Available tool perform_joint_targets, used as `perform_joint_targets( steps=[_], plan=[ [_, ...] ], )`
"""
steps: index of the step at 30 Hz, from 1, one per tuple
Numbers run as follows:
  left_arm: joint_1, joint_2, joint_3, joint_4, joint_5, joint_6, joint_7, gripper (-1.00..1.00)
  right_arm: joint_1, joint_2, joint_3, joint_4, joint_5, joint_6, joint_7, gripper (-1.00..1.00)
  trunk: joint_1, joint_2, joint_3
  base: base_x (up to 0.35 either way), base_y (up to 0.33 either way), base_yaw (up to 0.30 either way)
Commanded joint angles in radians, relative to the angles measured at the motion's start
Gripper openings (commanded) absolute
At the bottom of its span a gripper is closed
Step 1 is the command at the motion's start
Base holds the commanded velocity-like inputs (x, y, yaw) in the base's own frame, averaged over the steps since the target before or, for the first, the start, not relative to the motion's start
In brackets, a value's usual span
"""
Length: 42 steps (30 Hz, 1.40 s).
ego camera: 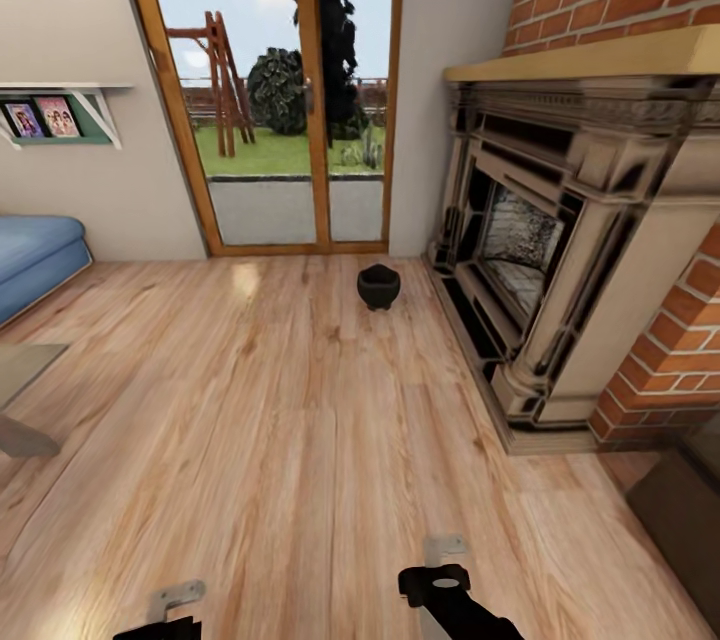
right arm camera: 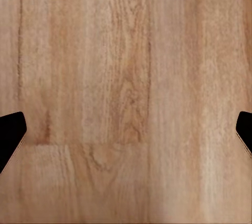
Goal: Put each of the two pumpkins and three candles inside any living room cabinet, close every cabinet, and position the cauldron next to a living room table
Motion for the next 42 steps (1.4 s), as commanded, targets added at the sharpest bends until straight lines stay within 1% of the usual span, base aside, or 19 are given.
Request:
perform_joint_targets(
  steps=[1,23,31,35,42],
  plan=[
    [0.0,0.0,0.0,0.0,0.0,0.0,0.0,1.0,0.0,0.0,0.0,0.0,0.0,0.0,0.0,1.0,0.0,0.0,0.0,0.324,0.0,0.0],
    [0.0,0.0,0.0,0.0,0.0,0.0,-0.001,1.0,0.0,0.0,0.0,0.0,0.0,0.0,0.001,1.0,0.0,0.0,0.0,0.324,0.002,0.0],
    [0.0,0.001,0.001,0.0,0.0,0.0,-0.001,1.0,0.0,0.0,0.0,0.0,0.0,0.0,0.001,1.0,0.0,0.0,0.0,0.281,0.151,0.0],
    [0.001,0.0,0.001,0.0,0.0,0.0,-0.001,1.0,0.0,0.0,0.0,0.0,0.0,0.001,0.001,1.0,0.0,0.0,0.0,0.167,0.114,0.0],
    [0.001,0.0,0.0,0.0,0.0,0.0,-0.001,1.0,0.0,0.0,0.001,0.0,-0.001,0.002,0.001,1.0,0.0,0.0,0.0,0.02,0.013,0.0]
  ],
)
